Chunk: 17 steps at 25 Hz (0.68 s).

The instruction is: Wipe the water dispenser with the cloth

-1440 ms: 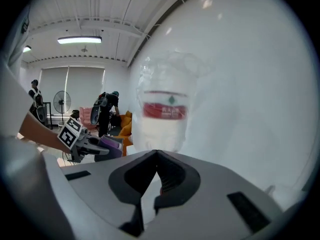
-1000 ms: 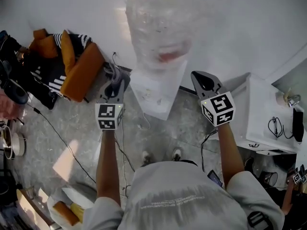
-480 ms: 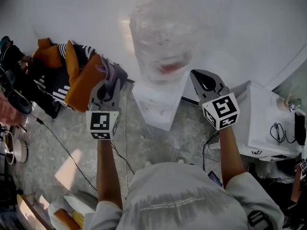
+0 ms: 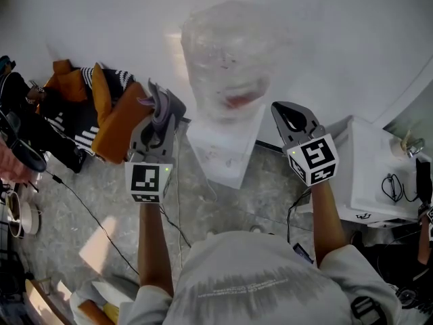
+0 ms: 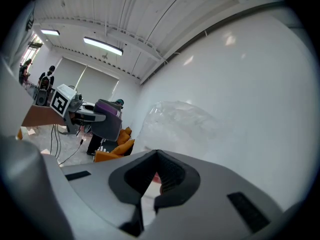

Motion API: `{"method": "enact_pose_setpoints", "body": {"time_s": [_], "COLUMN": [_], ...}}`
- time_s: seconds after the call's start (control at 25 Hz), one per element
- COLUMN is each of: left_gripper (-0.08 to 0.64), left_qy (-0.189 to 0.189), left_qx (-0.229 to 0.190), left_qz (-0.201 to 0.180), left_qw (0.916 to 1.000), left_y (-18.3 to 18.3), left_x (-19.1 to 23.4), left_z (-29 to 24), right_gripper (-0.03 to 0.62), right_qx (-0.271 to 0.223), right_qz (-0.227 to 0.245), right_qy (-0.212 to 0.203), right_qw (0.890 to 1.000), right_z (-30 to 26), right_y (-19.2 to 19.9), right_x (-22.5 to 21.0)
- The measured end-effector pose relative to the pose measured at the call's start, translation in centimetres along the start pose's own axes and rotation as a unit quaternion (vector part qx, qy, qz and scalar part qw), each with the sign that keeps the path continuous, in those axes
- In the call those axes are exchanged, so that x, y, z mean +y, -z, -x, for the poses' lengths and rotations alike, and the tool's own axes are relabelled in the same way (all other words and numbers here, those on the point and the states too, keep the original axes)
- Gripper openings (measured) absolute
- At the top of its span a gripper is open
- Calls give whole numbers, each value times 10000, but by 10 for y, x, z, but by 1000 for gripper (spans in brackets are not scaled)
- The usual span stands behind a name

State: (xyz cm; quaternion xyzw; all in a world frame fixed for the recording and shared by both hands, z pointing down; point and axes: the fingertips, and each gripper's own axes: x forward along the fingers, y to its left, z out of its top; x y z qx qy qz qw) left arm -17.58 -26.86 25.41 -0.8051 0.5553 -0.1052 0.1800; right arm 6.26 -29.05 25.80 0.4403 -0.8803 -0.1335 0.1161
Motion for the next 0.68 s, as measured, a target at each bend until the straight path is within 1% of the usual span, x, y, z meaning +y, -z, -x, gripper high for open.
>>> {"method": "enact_pose_setpoints", "body": {"time_s": [0.2,0.36,0.68], "left_gripper": [58,58,58], "left_qy": [66,120,211], "left_qx": [-50,1,59], "left_qz": [-20,-94,-41], "left_qw": [10000,9999,9998], "left_y": [-4,-3,-1], "left_x": [-7,-13,-19], "left_z": [0,0,-1], "right_gripper": [14,14,14], "right_qx": [46,75,114], "right_qz": [15,14,-5], "right_qy": [-65,-104,-111], "right_qw": [10000,9999,9999], "right_z": [1,2,2], "right_y": [4,8,8], "right_x": [3,6,6]}}
